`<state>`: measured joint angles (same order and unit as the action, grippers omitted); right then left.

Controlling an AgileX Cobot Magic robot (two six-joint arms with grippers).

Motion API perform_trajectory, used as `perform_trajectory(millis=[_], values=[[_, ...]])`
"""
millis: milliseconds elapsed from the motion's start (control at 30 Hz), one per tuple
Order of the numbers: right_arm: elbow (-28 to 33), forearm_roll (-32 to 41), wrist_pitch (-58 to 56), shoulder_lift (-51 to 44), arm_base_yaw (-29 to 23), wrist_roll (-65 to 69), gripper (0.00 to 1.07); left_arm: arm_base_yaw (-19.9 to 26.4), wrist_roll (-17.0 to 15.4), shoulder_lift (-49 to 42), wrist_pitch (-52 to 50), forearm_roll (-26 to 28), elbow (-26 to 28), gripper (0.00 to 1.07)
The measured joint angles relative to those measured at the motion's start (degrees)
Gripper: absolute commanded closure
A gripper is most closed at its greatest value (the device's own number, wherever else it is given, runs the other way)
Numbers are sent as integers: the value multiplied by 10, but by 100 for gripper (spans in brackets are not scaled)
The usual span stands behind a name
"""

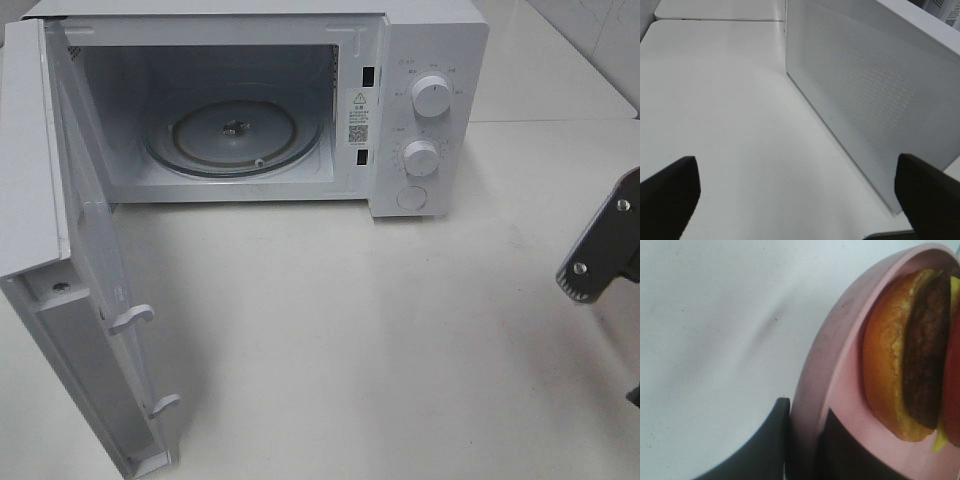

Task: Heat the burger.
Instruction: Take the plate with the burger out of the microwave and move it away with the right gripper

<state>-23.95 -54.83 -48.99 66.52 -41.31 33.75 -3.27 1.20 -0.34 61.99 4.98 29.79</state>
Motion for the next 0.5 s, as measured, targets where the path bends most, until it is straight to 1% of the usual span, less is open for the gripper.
perform_trajectory(millis=[33, 67, 100, 133, 200, 500], values=[[-15, -1, -12, 20, 0, 37, 107, 0, 0, 0, 0, 0, 0, 9], [-15, -1, -12, 20, 0, 37, 107, 0, 0, 0, 0, 0, 0, 9], [-28, -1, -21, 43, 0, 74, 107, 0, 0, 0, 0, 0, 0, 9], [-28, -1, -21, 43, 0, 74, 107, 0, 0, 0, 0, 0, 0, 9], [-45, 6, -30, 75, 0, 127, 107, 0, 0, 0, 0, 0, 0, 9], [-85, 24, -30, 155, 0, 194, 107, 0, 0, 0, 0, 0, 0, 9]])
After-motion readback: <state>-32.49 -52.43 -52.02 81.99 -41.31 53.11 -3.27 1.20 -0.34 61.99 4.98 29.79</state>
